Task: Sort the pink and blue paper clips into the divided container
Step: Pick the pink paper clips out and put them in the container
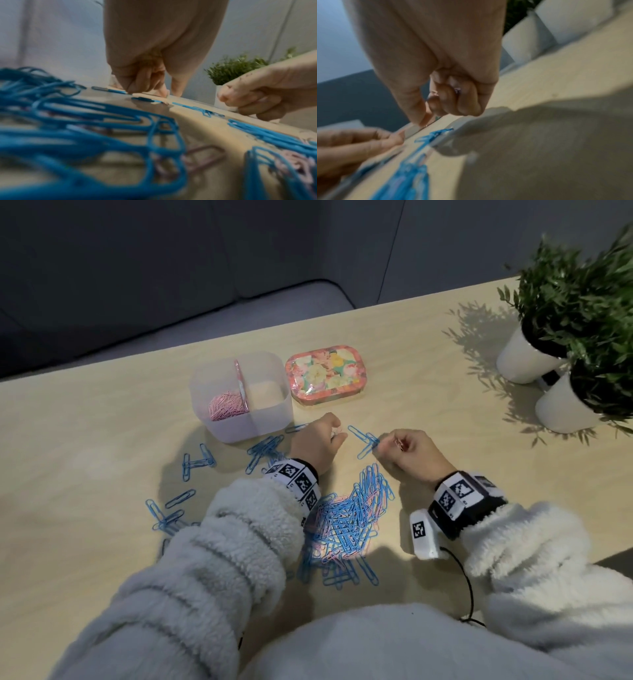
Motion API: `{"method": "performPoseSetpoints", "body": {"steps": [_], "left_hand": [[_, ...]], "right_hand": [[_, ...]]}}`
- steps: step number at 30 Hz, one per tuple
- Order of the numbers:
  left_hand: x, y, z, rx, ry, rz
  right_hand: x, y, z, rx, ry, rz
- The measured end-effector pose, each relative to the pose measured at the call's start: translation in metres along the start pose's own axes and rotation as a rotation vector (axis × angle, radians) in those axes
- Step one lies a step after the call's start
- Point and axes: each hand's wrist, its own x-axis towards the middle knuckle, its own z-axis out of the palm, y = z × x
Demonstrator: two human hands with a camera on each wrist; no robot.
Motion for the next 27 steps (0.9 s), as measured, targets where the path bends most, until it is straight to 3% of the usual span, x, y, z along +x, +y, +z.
{"method": "performPoseSetpoints", "body": {"steps": [2, 4, 11, 16, 18, 20, 23, 27], "left_hand": [[0.003, 0.001, 0.003, 0.053, -0.032, 0.033], [0.006, 0.002, 0.005, 0.083, -0.052, 0.033], [-0.003, -0.005, -0.006, 0.122, -0.194, -0.062], [-0.013, -0.006, -0.063, 0.081, 0.109, 0.049], [-0.016, -0.013, -0.085, 0.058, 0.290, 0.100], [-0.018, -0.023, -0.102, -0.042, 0.421, 0.060], [-0.013, -0.041, -0.120, -0.210, 0.471, -0.058], [-0.009, -0.062, -0.133, -0.139, 0.413, -0.147]], "right_hand": [[-0.003, 0.005, -0.001, -0.389, -0.028, -0.049], [-0.007, 0.006, -0.002, -0.599, -0.009, -0.046], [-0.011, 0.002, -0.003, -0.626, -0.183, -0.083], [-0.008, 0.003, 0.002, -0.615, -0.219, -0.066], [-0.009, 0.000, 0.004, -0.614, -0.161, -0.087], [-0.009, -0.011, 0.005, -0.580, -0.084, -0.118], [-0.006, -0.036, 0.010, -0.510, -0.022, -0.179], [0.001, -0.070, 0.022, -0.414, -0.016, -0.226]]}}
